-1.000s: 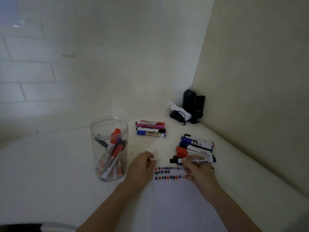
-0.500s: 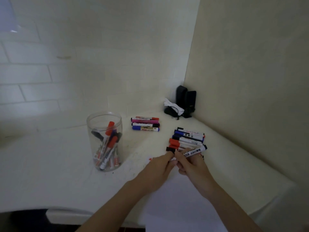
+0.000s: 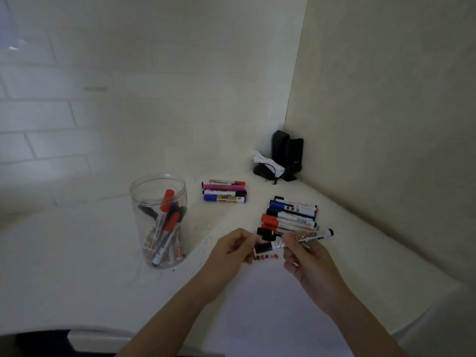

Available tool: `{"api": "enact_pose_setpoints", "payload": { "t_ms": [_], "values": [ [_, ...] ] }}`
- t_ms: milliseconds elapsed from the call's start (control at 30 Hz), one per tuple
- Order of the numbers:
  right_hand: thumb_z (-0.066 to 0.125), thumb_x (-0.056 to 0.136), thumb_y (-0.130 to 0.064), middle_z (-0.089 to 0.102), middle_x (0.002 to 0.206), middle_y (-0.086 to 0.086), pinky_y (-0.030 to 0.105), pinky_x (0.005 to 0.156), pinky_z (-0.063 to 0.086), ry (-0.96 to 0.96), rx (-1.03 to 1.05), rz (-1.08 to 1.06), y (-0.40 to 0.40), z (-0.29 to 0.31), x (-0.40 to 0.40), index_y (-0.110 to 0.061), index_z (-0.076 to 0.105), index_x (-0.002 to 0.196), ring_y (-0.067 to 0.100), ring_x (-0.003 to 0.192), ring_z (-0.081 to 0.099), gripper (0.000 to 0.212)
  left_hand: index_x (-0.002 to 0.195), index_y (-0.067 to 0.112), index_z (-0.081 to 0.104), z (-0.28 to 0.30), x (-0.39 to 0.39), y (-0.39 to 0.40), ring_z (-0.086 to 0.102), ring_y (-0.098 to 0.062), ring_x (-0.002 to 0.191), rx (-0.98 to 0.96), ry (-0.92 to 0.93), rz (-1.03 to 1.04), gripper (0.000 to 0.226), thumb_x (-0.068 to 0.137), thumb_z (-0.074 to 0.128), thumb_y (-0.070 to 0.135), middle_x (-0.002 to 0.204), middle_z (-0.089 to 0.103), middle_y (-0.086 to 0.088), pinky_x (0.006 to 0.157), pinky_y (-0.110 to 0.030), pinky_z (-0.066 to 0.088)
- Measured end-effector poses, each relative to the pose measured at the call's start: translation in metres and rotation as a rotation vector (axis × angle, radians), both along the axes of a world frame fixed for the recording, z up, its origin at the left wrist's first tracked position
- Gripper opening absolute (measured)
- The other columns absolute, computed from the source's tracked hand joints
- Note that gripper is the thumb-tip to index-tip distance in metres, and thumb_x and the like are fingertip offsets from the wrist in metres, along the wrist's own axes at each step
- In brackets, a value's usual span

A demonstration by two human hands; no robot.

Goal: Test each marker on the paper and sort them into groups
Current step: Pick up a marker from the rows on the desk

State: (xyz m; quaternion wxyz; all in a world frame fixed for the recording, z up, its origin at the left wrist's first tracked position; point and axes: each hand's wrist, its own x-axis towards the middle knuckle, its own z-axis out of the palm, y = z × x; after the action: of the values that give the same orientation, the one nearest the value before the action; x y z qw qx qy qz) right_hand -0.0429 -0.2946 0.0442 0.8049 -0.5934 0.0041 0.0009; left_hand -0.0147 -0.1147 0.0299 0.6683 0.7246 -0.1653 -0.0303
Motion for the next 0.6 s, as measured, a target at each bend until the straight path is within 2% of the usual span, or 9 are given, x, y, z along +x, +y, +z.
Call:
{"api": "enact_pose_setpoints", "payload": {
  "t_ms": [67, 133, 267, 367, 400, 467, 533, 600],
  "values": [
    [0.072, 0.078, -0.02, 0.056, 0.071, 0.005, 0.019, 0.052, 0.047, 0.059, 0.12, 0.03, 0.001, -0.003, -0.001, -0.007, 0.067, 0.091, 0.011, 0.062, 0.052, 0.018, 0.092, 0.014, 0.065, 0.001, -0.002, -0.001, 0.059, -0.012, 0.076, -0.105, 0.063, -0.001, 0.026, 0.1, 0.045, 0.028, 0.078, 0.065, 0.004, 0.078, -0.025, 0.052],
    [0.072, 0.078, -0.018, 0.061, 0.075, 0.007, 0.018, 0.051, 0.048, 0.085, 0.16, 0.027, 0.004, -0.005, -0.001, -0.007, 0.072, 0.09, 0.011, 0.064, 0.056, 0.016, 0.098, 0.017, 0.065, 0.002, -0.004, -0.002, 0.061, -0.013, 0.079, -0.117, 0.049, 0.013, 0.031, 0.1, 0.041, 0.036, 0.084, 0.067, 0.002, 0.08, -0.029, 0.054],
    [0.073, 0.077, -0.024, 0.065, 0.082, 0.01, 0.02, 0.051, 0.048, 0.142, 0.176, 0.043, 0.009, -0.004, 0.0, -0.008, 0.074, 0.092, 0.013, 0.066, 0.059, 0.022, 0.099, 0.012, 0.067, 0.001, -0.004, -0.006, 0.059, -0.007, 0.074, -0.1, 0.005, 0.054, 0.021, 0.098, 0.049, 0.024, 0.078, 0.065, 0.005, 0.071, -0.018, 0.049],
    [0.064, 0.086, -0.032, 0.069, 0.094, 0.014, 0.024, 0.05, 0.05, 0.284, 0.309, 0.154, -0.003, 0.0, -0.002, -0.01, 0.073, 0.102, 0.018, 0.067, 0.061, 0.029, 0.098, 0.013, 0.069, 0.002, 0.0, 0.0, 0.061, -0.005, 0.071, -0.198, 0.098, 0.166, 0.021, 0.097, 0.051, 0.025, 0.077, 0.067, 0.004, 0.065, -0.014, 0.048],
    [0.065, 0.086, -0.029, 0.069, 0.096, 0.015, 0.024, 0.05, 0.051, 0.317, 0.278, 0.174, -0.008, 0.001, -0.002, -0.009, 0.072, 0.106, 0.018, 0.067, 0.06, 0.029, 0.099, 0.013, 0.069, 0.002, 0.001, 0.003, 0.063, -0.005, 0.071, -0.243, 0.129, 0.191, 0.02, 0.096, 0.053, 0.025, 0.077, 0.068, 0.004, 0.066, -0.014, 0.049],
    [0.068, 0.086, -0.02, 0.07, 0.097, 0.014, 0.024, 0.059, 0.051, 0.336, 0.02, 0.204, -0.016, -0.002, -0.001, -0.008, 0.072, 0.111, 0.016, 0.07, 0.058, 0.028, 0.101, 0.015, 0.071, 0.001, 0.002, 0.009, 0.065, -0.007, 0.078, -0.313, 0.188, 0.178, 0.018, 0.094, 0.057, 0.024, 0.084, 0.071, 0.002, 0.072, -0.016, 0.051],
    [0.063, 0.091, -0.015, 0.071, 0.093, 0.012, 0.027, 0.071, 0.049, 0.315, -0.211, 0.247, -0.014, -0.004, 0.001, -0.007, 0.071, 0.112, 0.016, 0.073, 0.057, 0.024, 0.104, 0.015, 0.072, 0.0, 0.0, 0.009, 0.064, -0.01, 0.084, -0.352, 0.225, 0.119, 0.019, 0.093, 0.057, 0.022, 0.089, 0.071, 0.0, 0.078, -0.019, 0.05],
    [0.057, 0.096, -0.022, 0.067, 0.084, 0.009, 0.029, 0.074, 0.046, 0.249, -0.313, 0.329, -0.007, -0.001, 0.002, -0.005, 0.07, 0.111, 0.016, 0.074, 0.055, 0.026, 0.104, 0.013, 0.072, 0.001, -0.003, 0.007, 0.064, -0.014, 0.089, -0.302, 0.2, 0.049, 0.021, 0.094, 0.056, 0.022, 0.093, 0.072, -0.002, 0.082, -0.023, 0.051]
  ]
}}
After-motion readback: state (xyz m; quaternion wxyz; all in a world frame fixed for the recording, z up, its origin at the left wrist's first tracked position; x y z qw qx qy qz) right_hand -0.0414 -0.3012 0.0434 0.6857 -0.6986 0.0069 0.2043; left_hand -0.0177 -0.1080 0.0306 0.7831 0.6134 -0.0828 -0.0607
